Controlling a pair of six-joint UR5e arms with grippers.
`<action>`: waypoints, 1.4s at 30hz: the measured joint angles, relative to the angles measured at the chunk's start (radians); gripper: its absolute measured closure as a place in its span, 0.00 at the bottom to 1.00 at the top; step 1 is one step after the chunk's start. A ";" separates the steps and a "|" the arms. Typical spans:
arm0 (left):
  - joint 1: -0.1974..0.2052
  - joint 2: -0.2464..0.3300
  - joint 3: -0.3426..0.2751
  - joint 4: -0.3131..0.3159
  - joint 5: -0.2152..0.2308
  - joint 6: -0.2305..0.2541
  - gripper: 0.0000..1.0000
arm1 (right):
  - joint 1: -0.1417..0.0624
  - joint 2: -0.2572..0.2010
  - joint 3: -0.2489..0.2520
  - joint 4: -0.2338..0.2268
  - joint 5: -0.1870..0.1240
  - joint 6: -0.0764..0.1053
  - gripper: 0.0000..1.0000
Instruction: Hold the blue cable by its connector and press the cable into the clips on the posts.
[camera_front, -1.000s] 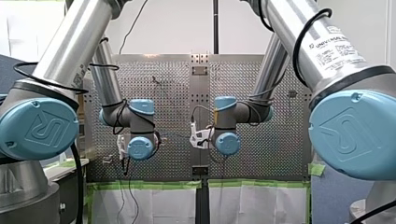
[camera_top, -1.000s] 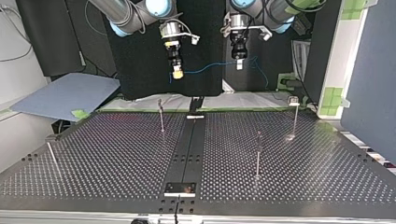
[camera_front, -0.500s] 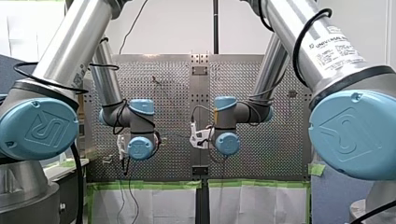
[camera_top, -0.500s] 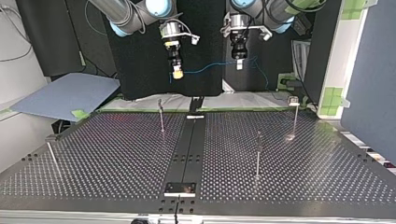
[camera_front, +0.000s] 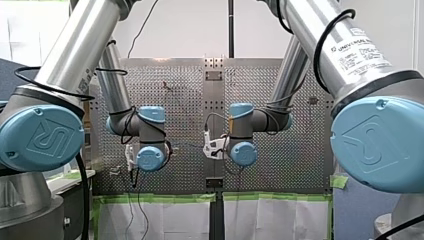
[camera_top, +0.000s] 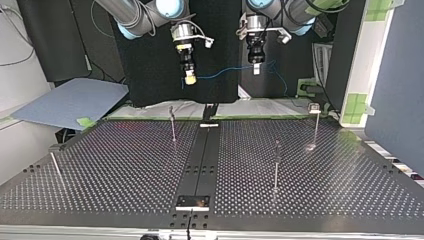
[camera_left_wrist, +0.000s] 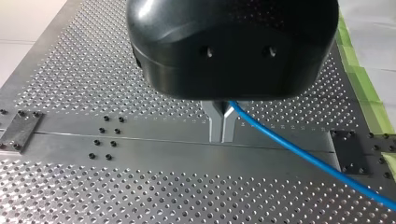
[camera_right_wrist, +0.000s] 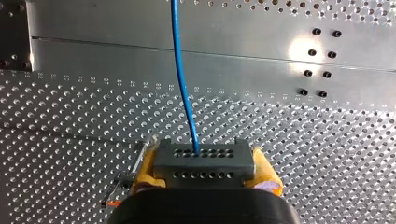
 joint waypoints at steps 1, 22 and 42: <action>0.002 -0.002 0.000 -0.003 0.000 0.003 1.00 | 0.000 0.000 -0.001 0.001 0.000 -0.001 1.00; 0.065 -0.128 -0.001 -0.032 0.002 0.026 1.00 | 0.002 0.078 -0.038 0.017 0.007 -0.008 1.00; 0.218 -0.190 -0.021 -0.119 0.151 0.178 1.00 | 0.002 0.078 -0.038 0.017 0.007 -0.008 1.00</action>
